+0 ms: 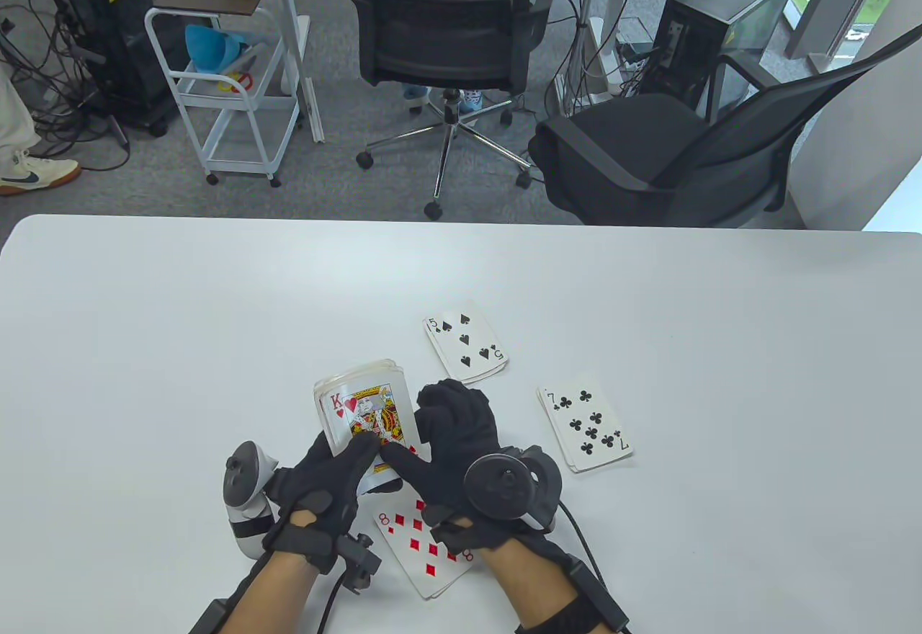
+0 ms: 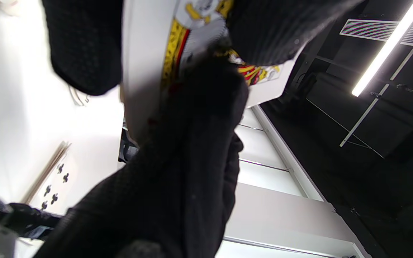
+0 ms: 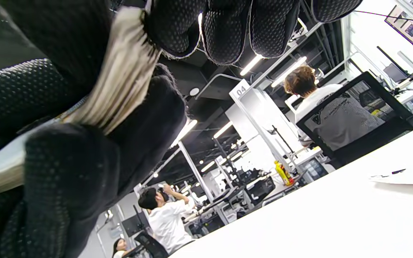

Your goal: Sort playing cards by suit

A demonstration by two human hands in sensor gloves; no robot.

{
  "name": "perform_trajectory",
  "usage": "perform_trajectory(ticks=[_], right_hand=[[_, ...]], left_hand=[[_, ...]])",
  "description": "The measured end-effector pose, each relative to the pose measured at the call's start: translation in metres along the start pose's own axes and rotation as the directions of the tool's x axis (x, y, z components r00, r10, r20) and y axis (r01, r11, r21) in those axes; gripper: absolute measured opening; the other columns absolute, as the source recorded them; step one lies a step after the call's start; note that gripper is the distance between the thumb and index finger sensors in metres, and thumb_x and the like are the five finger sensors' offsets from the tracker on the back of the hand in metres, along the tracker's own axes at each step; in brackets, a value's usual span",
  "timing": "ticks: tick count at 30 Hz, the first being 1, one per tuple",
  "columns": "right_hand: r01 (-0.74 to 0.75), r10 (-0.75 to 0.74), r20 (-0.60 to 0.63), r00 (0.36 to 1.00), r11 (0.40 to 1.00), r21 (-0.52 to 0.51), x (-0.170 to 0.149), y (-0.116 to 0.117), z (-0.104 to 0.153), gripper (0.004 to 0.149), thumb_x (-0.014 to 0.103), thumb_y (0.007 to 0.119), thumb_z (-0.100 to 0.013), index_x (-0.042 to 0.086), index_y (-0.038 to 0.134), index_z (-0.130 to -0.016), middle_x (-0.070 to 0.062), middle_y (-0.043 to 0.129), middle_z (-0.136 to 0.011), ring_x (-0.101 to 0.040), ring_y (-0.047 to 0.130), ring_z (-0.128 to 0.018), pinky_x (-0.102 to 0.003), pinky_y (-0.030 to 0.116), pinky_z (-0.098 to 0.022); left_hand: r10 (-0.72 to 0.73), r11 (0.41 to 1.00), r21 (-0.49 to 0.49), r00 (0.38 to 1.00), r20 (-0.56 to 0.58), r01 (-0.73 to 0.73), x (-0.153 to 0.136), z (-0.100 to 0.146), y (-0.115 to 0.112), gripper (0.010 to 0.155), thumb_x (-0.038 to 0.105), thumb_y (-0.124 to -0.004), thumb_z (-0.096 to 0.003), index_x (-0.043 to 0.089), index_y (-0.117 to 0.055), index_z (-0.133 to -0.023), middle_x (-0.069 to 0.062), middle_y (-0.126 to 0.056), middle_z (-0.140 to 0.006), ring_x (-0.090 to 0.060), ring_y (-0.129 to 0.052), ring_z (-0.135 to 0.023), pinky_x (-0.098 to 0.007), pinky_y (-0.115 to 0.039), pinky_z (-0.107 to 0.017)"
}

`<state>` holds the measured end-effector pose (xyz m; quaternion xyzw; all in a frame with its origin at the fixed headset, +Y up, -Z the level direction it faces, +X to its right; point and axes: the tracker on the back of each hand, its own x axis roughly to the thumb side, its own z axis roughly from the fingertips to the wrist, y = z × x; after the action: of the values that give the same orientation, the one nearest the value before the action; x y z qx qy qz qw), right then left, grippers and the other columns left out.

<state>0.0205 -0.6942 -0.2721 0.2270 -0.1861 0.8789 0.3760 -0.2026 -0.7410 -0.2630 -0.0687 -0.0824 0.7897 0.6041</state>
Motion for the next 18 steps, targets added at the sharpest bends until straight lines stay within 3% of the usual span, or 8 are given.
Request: perform_trajectory(ticks=[11, 15, 18], right_hand=[[0.020, -0.020, -0.015, 1.000, 0.998, -0.053, -0.004, -0.004, 0.000, 0.038, 0.038, 0.082, -0.052, 0.008, 0.084, -0.077, -0.014, 0.073, -0.097, -0.045, 0.065, -0.098, -0.070, 0.048, -0.070], [0.006, -0.007, -0.045, 0.999, 1.000, -0.024, -0.009, -0.005, -0.001, 0.041, 0.041, 0.081, -0.053, 0.012, 0.084, -0.083, -0.014, 0.070, -0.100, -0.047, 0.061, -0.099, -0.071, 0.046, -0.070], [-0.016, 0.015, -0.085, 0.996, 1.000, -0.018, -0.012, -0.007, -0.002, 0.048, 0.042, 0.085, -0.051, 0.014, 0.074, -0.089, -0.015, 0.065, -0.102, -0.048, 0.059, -0.100, -0.071, 0.045, -0.070]], left_hand=[[0.012, 1.000, -0.003, 0.999, -0.032, -0.012, -0.005, 0.000, 0.001, 0.057, 0.048, -0.082, -0.0537, 0.026, -0.062, -0.103, -0.001, -0.081, -0.099, -0.029, -0.094, -0.084, -0.042, -0.093, -0.049], [0.034, 0.999, 0.006, 0.999, -0.024, -0.034, -0.003, 0.000, 0.001, 0.058, 0.048, -0.083, -0.0536, 0.027, -0.061, -0.104, -0.001, -0.079, -0.101, -0.029, -0.093, -0.086, -0.042, -0.093, -0.050], [0.024, 0.999, 0.028, 1.000, -0.013, -0.023, -0.001, 0.000, 0.005, 0.059, 0.047, -0.083, -0.0536, 0.027, -0.060, -0.104, -0.001, -0.078, -0.102, -0.030, -0.091, -0.087, -0.043, -0.092, -0.052]])
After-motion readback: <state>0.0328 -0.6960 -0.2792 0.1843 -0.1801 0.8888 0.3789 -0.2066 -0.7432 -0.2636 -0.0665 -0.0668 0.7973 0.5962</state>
